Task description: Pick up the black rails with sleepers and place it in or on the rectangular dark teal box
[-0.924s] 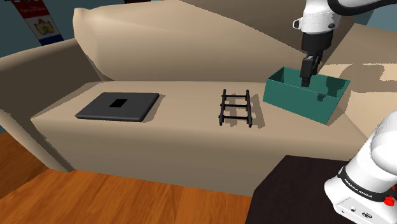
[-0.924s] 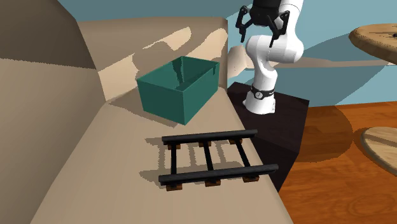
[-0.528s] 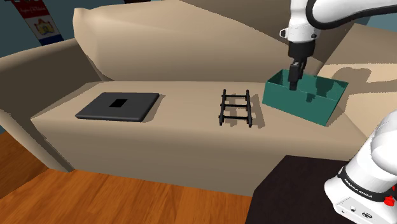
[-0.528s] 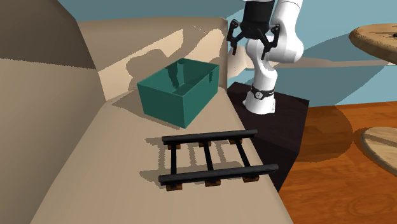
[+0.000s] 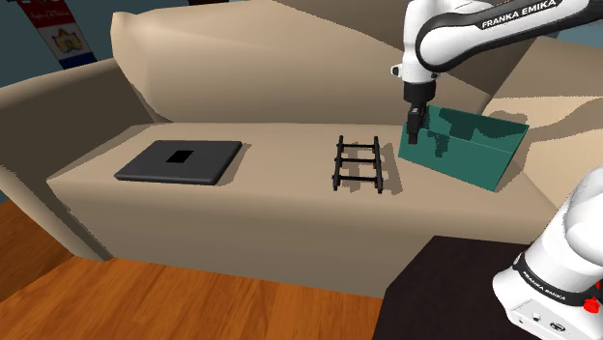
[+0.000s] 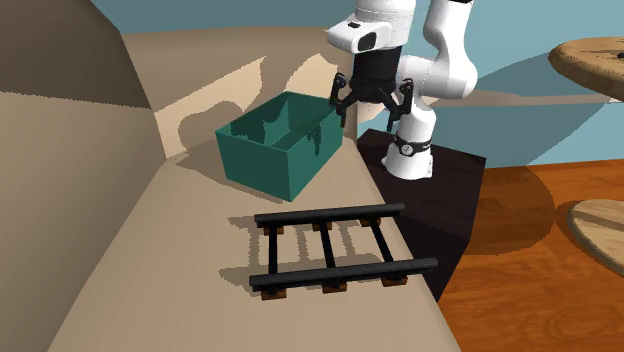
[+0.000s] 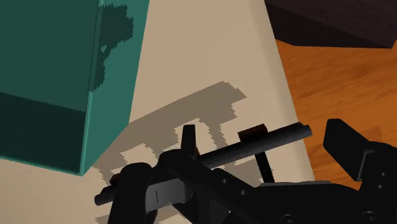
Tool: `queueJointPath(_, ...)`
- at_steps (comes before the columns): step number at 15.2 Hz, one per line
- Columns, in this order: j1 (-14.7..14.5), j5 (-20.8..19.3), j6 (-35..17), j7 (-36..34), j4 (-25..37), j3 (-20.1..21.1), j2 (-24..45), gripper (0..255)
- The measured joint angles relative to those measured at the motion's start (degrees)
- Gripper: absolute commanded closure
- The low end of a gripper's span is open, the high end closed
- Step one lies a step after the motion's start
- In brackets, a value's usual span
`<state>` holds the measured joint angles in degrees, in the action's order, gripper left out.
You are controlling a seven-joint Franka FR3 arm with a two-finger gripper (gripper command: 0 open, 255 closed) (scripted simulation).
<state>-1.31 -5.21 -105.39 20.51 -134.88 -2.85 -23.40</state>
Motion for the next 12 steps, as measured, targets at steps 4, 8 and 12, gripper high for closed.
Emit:
queueJointPath(4,-0.55,0.34,-5.92,4.61,2.74,-1.30,8.30,0)
queueJointPath(8,-1.14,1.37,-10.48,8.98,7.29,-1.84,17.14,0)
queueJointPath(12,-1.47,2.73,-13.51,13.30,13.21,-1.80,25.85,0)
